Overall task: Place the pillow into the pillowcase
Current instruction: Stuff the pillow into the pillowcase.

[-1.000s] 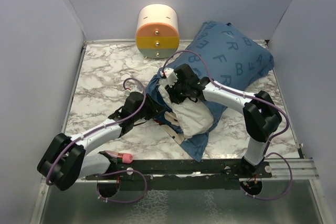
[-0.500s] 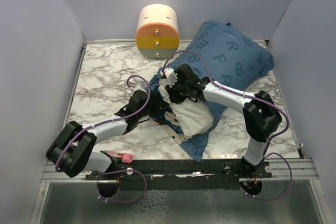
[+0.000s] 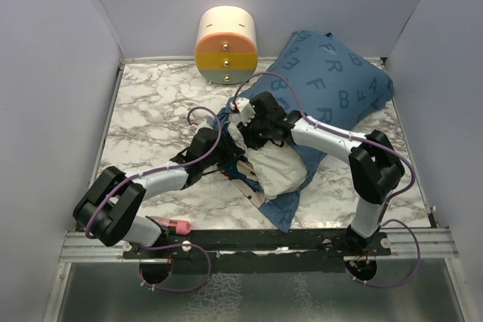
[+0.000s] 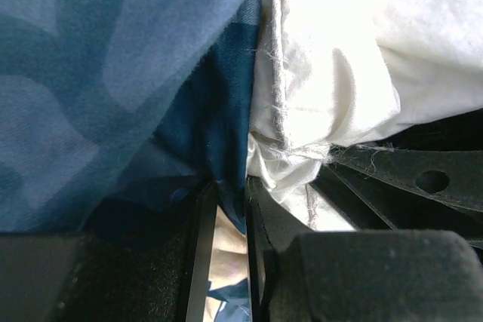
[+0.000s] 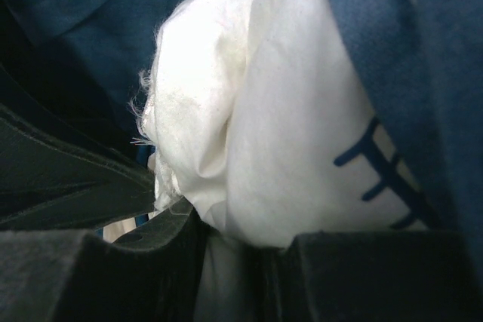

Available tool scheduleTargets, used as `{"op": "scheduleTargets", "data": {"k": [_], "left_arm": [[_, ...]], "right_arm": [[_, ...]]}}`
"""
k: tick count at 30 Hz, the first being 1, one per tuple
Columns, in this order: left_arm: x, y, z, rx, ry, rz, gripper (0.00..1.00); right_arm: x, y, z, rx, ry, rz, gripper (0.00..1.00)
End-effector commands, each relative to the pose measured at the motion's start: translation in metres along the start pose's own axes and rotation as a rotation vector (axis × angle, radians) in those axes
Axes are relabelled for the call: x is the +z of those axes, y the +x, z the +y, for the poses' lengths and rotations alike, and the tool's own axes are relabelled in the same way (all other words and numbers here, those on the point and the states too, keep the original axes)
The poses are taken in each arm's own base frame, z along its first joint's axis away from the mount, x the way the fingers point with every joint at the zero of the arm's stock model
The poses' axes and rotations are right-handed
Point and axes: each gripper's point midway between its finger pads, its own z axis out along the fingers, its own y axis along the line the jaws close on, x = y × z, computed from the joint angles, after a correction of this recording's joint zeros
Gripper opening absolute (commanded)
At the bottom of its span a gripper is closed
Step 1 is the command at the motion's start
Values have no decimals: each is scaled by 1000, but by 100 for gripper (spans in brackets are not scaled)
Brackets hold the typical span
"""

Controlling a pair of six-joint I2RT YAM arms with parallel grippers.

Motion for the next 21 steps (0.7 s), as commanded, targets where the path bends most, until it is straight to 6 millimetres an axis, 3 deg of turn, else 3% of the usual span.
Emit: {"op": "scheduleTargets", "data": {"k": [1,4,8,11,13,16,21], "left_arm": [[1,14,9,28,-39,57,23],[7,19,13,35,-50,83,24],[17,26,17,53,-68,125,36],[23,28,20,63,-84,136,37],[26,28,20,65,-88,138,30],[22,25,13,63,-63,122,0],[-8,8,-18,127,-23,95,0]], "right_arm": [[17,62,-4,69,-6,196,22],[19,63,-4,69,-8,199,22],[20,65,-4,72,-8,205,22],[20,65,-5,73,0,208,22],[20,66,-7,75,13,214,22],[23,71,-13,84,47,240,22],[25,96,-37,133,173,327,14]]}}
